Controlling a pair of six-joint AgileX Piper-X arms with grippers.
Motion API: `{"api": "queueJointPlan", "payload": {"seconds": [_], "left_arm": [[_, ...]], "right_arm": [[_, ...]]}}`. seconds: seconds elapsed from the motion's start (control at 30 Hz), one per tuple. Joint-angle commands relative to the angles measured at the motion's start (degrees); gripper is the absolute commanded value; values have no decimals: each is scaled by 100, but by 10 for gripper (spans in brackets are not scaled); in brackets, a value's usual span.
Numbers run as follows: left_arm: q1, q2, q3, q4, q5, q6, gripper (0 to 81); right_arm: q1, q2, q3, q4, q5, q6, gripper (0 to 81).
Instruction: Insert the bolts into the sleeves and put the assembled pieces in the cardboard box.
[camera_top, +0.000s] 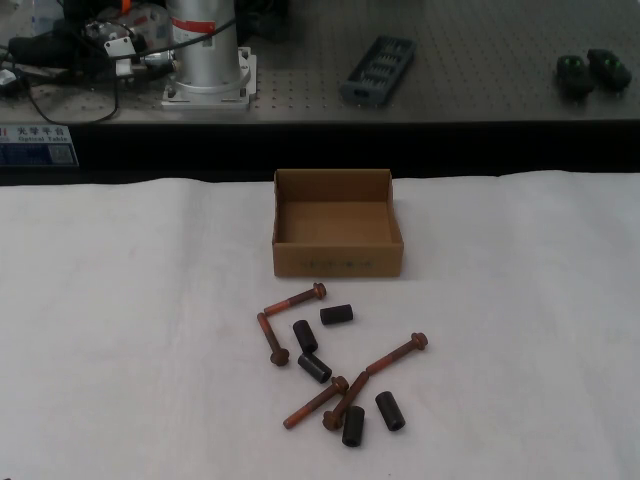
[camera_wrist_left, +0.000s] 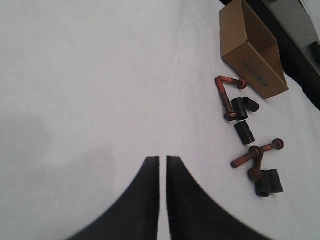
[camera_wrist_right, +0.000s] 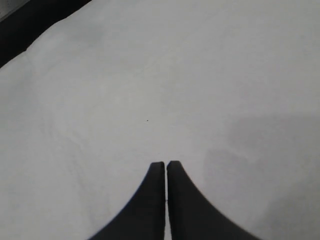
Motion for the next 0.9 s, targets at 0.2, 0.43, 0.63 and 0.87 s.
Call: {"api": "queueJointPlan", "payload": {"seconds": [0.2, 0.43, 0.63, 0.87], "left_arm": [[-19, -12, -64, -97, 11, -146, 44], [-19, -12, -64, -254, 24, -146, 44], [-19, -12, -64, -391, 24, -146, 44], [-19, -12, -64, -393, 24, -146, 44]], "right_arm": [[-32, -12, -68, -60, -1685, 335, 25], [-32, -12, -68, -1009, -2200, 12, 25], [-32, 623, -149, -1097, -2577, -321, 25], [-22, 2588, -985, -1352, -3270, -1415, 25]]}}
